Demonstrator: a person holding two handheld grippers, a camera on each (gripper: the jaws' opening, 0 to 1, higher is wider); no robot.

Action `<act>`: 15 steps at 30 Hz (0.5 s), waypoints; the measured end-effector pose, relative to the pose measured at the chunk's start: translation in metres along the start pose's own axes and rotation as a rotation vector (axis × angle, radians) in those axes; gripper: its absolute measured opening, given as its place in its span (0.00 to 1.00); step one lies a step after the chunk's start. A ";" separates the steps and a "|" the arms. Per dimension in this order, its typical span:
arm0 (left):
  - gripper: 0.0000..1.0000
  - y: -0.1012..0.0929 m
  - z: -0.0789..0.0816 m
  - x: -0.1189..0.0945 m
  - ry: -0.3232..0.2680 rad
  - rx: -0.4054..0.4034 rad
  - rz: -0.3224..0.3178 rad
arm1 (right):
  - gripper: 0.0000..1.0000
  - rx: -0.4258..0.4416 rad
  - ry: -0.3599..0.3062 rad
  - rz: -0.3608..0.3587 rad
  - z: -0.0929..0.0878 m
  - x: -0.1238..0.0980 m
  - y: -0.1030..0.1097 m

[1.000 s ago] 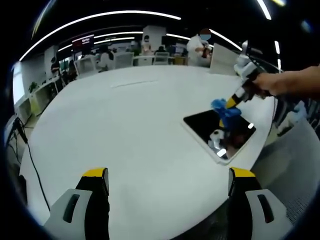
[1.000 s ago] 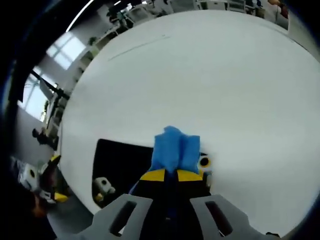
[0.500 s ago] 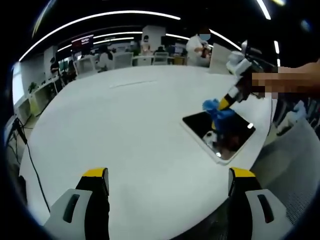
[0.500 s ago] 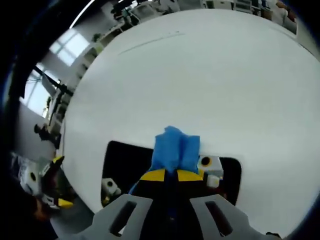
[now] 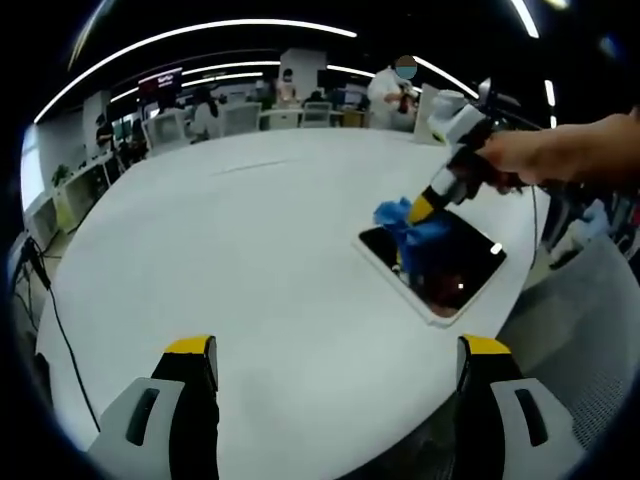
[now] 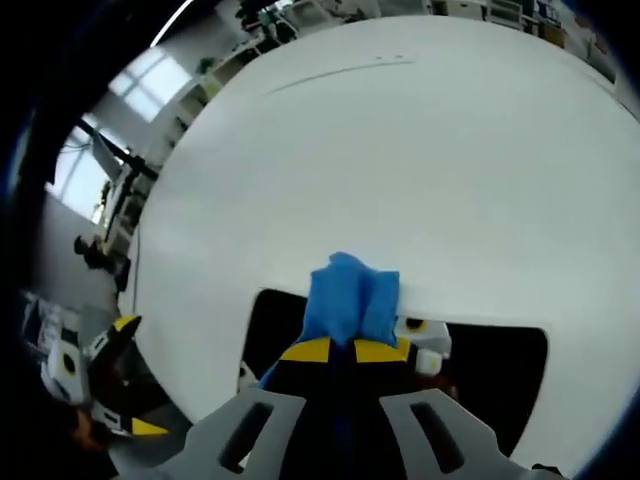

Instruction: Wipe the mirror surface with the cleaning cloth until all visible marks leave the cleaned area.

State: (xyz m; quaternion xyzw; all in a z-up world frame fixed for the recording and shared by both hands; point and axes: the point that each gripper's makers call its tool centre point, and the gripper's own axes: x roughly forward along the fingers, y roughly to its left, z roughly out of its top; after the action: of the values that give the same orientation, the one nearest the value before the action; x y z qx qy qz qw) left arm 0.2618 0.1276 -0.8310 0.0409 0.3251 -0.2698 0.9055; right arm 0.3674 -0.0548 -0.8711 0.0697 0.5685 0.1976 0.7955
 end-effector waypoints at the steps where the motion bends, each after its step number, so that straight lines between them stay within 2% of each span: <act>1: 0.99 0.000 0.000 0.000 0.000 0.001 0.000 | 0.00 -0.003 0.001 0.003 0.000 0.001 0.003; 9: 0.99 0.000 0.000 0.000 0.000 0.001 0.000 | 0.00 -0.022 0.013 0.035 0.006 0.015 0.033; 15: 0.99 0.001 -0.001 0.001 0.001 0.005 0.004 | 0.00 -0.031 0.019 0.045 0.007 0.018 0.046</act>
State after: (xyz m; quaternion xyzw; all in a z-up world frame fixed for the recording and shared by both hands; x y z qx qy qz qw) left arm 0.2629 0.1284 -0.8322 0.0441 0.3248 -0.2690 0.9056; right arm 0.3682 -0.0046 -0.8693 0.0681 0.5712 0.2250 0.7865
